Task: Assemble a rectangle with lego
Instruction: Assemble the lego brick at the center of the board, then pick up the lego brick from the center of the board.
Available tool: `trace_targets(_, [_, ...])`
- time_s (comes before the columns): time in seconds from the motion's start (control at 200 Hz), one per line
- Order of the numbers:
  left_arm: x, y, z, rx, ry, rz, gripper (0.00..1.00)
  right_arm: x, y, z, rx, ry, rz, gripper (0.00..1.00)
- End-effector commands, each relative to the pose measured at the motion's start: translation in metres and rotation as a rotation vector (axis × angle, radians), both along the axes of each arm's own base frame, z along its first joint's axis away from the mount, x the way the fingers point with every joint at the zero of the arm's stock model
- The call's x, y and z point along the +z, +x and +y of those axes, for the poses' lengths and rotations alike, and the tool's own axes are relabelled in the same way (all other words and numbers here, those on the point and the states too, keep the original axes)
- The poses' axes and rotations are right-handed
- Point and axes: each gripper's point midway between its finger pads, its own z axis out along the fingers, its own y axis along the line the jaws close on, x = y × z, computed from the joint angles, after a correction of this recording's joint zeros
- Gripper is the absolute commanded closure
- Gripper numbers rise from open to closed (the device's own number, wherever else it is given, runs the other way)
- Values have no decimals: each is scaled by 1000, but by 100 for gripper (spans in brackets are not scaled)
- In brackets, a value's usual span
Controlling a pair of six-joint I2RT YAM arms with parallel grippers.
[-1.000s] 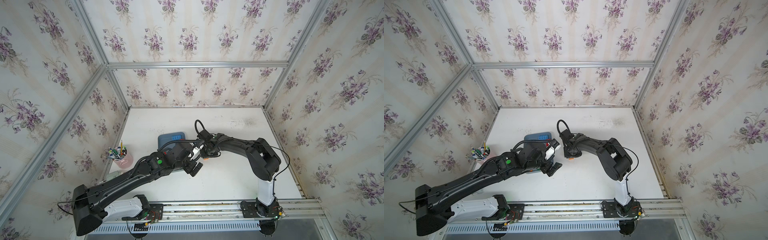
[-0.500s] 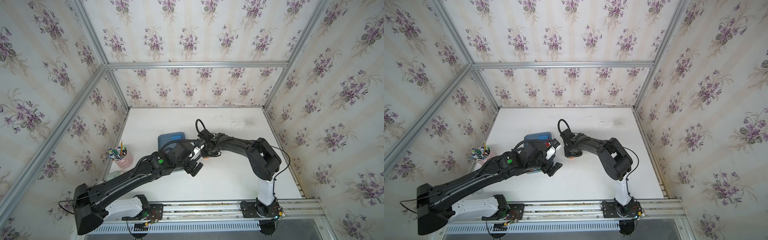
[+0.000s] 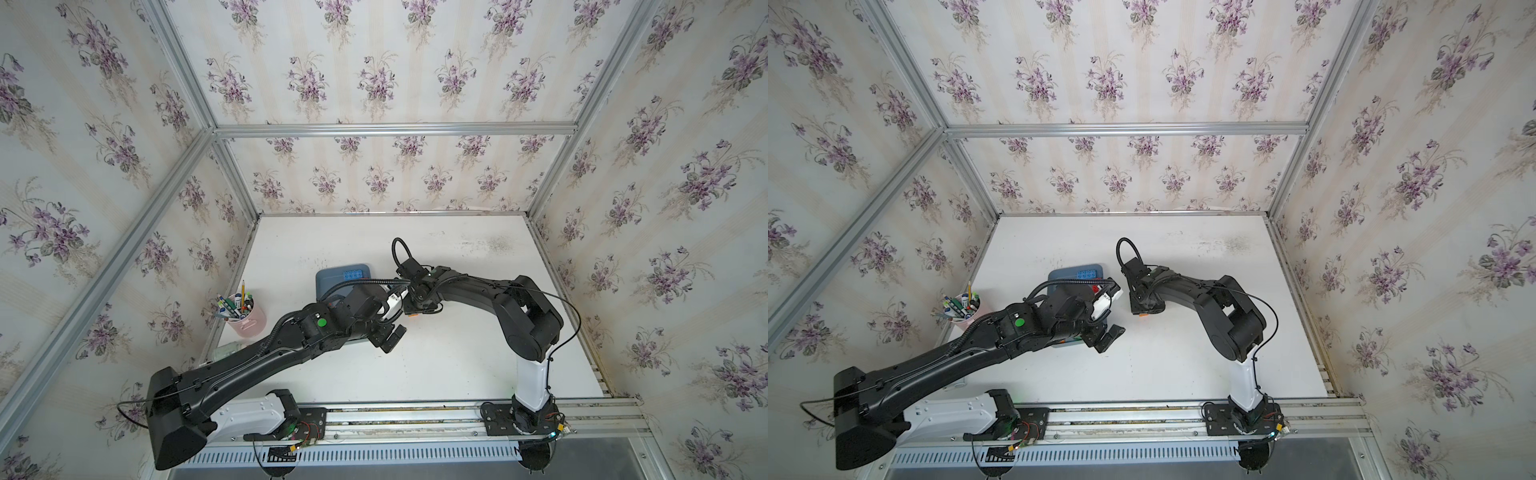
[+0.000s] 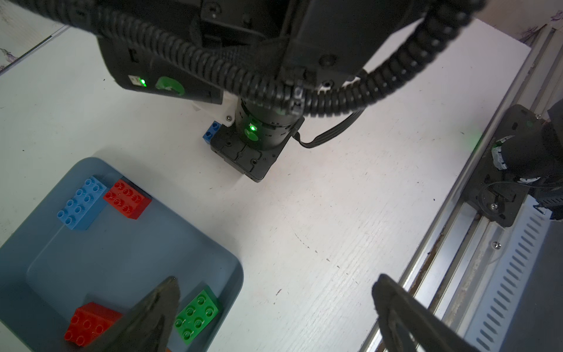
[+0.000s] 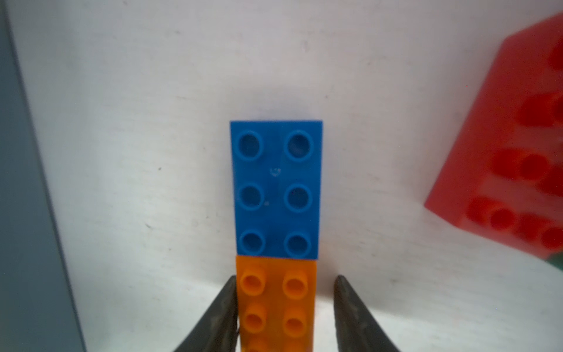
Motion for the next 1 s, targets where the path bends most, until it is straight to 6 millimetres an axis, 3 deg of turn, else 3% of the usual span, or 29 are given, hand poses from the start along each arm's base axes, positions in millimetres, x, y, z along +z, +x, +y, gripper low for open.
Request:
trace_targets(0.0, [5, 1, 0, -2, -3, -13, 0, 13, -4, -2, 7, 8, 9, 47])
trace_targets(0.105, [12, 3, 5, 22, -12, -39, 0, 34, 4, -10, -7, 16, -13, 47])
trace_targets(0.3, [57, -11, 5, -41, -124, -83, 0, 72, 34, -62, -84, -15, -58, 55])
trace_targets(0.38, [62, -19, 2, -95, -122, -73, 0, 80, 40, -68, -61, -33, -53, 58])
trace_targets(0.445, [62, -17, 3, -98, -102, -80, 0, 78, 44, -69, -37, -68, -41, 58])
trace_targets(0.455, [61, -16, 3, -95, -99, -82, 0, 77, 51, -79, -64, -74, -39, 58])
trace_targets(0.485, [61, -15, 4, -92, -92, -89, 0, 73, 54, -84, -73, -91, -27, 58])
trace_targets(0.689, [51, -13, 5, -98, -114, -143, 0, 60, 69, -85, -82, -123, -6, 54])
trace_targets(0.994, [38, -9, 13, -72, -84, -172, 0, 40, 63, -72, -79, -72, 65, 52])
